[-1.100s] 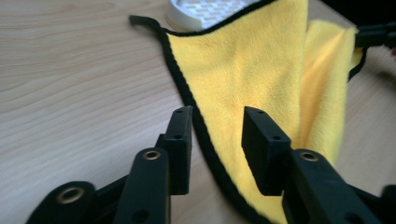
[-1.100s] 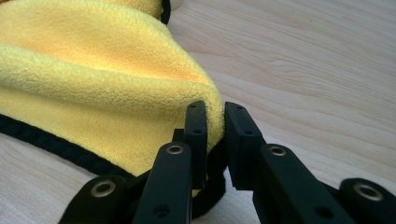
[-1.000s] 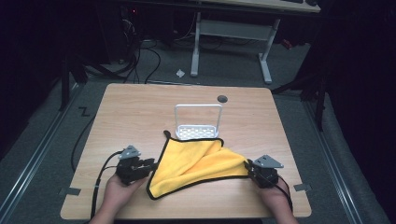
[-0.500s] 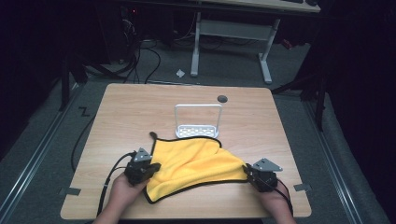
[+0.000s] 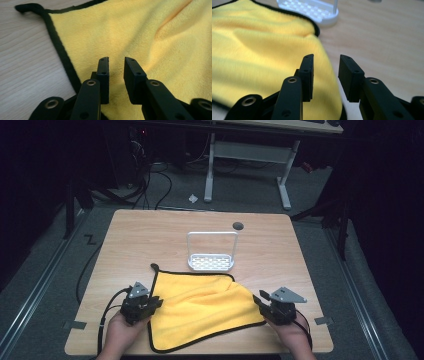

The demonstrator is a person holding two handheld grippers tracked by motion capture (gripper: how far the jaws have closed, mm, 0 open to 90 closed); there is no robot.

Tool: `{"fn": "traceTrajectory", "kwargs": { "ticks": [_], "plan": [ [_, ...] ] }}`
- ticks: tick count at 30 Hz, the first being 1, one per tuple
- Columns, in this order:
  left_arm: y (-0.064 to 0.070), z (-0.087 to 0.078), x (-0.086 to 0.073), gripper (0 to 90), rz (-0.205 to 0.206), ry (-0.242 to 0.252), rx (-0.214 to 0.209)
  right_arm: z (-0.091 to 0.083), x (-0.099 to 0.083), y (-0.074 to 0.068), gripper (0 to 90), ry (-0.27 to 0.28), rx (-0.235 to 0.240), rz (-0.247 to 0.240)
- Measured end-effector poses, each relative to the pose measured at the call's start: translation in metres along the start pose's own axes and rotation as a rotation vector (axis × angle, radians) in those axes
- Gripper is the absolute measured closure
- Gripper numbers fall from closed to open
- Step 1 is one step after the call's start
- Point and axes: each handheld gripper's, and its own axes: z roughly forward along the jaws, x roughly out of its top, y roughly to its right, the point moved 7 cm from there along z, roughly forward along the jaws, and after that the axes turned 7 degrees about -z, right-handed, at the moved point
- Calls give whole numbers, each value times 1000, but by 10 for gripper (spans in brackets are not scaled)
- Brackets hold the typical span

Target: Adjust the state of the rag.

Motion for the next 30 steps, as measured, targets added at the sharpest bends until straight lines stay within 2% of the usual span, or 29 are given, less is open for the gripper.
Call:
{"fn": "traceTrajectory", "kwargs": {
  "ticks": [1,3,4,5,6,7,9,10,11,15,18,19,21,23,28,29,30],
  "plan": [
    [2,5,-2,740,14,-20,-5,5,7,1,702,4,-2,-5],
    [3,8,-5,738,10,-34,-11,19,17,2,722,-8,1,-8],
    [3,8,-5,738,10,-34,-11,19,17,2,722,-8,1,-8],
    [2,8,-5,738,9,-31,-17,41,28,2,736,-33,12,-12],
    [2,8,-5,738,9,-31,-17,41,28,2,736,-33,12,-12],
    [1,8,-5,737,3,-28,-22,60,36,-1,747,-53,22,-11],
    [-1,8,-6,737,2,-25,-27,75,40,-2,752,-70,22,-15],
    [-1,8,-6,737,2,-25,-27,75,40,-2,752,-70,22,-15],
    [-2,8,-6,737,0,-21,-31,89,41,-4,752,-91,39,7],
    [-3,7,-6,737,-3,-16,-38,105,31,-6,752,-147,35,1],
    [-3,7,-7,737,0,-17,-38,110,27,-5,778,-162,38,29],
    [-3,7,-7,737,2,-17,-39,111,27,-6,843,-165,44,28],
    [-3,7,-7,737,3,-17,-40,111,26,-7,870,-164,54,31],
    [-3,7,-7,738,2,-18,-42,107,29,-6,886,-153,40,20],
    [-3,8,-6,740,0,-14,-40,81,58,6,884,-53,1,8],
    [-3,8,-6,740,0,-14,-39,81,58,6,884,-53,1,8],
    [-3,8,-6,740,1,-14,-37,74,69,10,894,-26,-13,4]
  ]
}}
